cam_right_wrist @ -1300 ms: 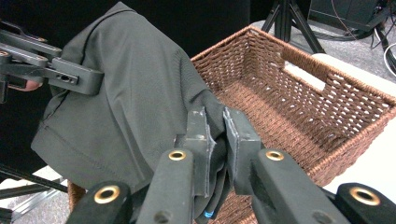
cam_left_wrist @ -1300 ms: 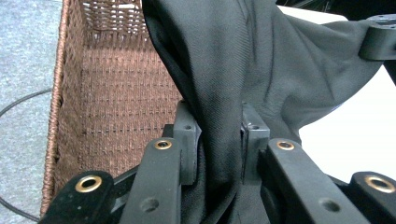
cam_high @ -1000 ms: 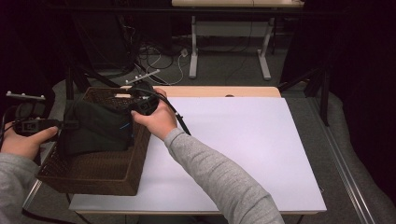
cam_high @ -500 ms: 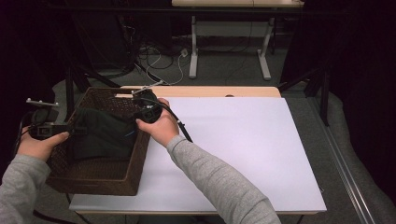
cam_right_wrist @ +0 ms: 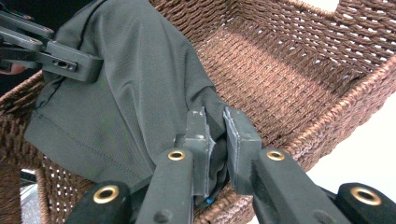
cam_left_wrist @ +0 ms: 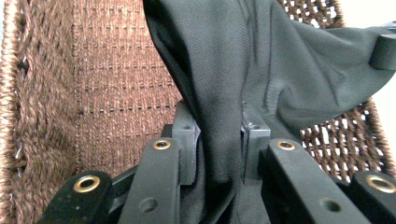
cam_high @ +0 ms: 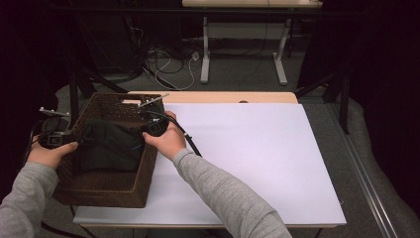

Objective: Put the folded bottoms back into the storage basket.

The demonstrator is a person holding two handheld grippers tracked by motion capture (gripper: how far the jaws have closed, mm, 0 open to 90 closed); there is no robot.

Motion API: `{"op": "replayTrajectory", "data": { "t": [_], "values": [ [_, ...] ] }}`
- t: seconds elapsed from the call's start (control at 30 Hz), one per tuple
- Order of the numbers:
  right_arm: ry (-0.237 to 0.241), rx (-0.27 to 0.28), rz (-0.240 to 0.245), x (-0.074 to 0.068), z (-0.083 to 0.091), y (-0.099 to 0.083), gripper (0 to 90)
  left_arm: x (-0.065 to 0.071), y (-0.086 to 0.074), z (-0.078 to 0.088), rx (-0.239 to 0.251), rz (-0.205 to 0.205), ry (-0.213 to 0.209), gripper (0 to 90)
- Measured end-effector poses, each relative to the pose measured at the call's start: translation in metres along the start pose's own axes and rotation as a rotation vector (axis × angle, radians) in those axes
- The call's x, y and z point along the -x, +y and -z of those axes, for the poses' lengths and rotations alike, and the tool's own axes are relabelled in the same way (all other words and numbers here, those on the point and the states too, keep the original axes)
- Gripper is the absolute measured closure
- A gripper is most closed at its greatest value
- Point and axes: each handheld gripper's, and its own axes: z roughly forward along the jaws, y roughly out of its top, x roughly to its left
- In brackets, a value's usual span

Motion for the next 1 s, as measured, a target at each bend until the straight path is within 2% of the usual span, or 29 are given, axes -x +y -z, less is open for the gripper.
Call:
{"op": "replayTrajectory", "data": {
  "t": [0.13,0.33,0.43,0.47,0.63,0.7,1.0],
  "values": [
    [-0.001,0.017,0.002,0.002,-0.007,-0.001,80.7,-0.006,0.002,-0.006,0.000,-0.001,0.003,72.8],
    [-0.025,0.010,-0.009,0.003,-0.017,-0.003,80.6,-0.012,0.006,-0.014,-0.010,0.002,0.022,72.7],
    [-0.039,0.017,0.004,0.003,-0.020,-0.002,80.6,-0.014,0.008,-0.018,-0.008,0.005,0.029,72.6],
    [-0.046,0.015,0.025,0.004,-0.021,-0.002,80.5,-0.016,0.009,-0.019,-0.009,0.001,0.028,72.6],
    [-0.069,0.017,0.029,0.008,-0.026,-0.001,80.5,-0.019,0.014,-0.026,-0.012,-0.011,0.039,72.4],
    [-0.077,0.017,0.047,0.010,-0.029,-0.001,80.4,-0.019,0.015,-0.029,-0.015,-0.017,0.047,72.3],
    [-0.094,0.021,0.028,0.012,-0.040,-0.002,80.3,-0.027,0.016,-0.039,-0.025,-0.010,0.062,72.0]
  ]
}}
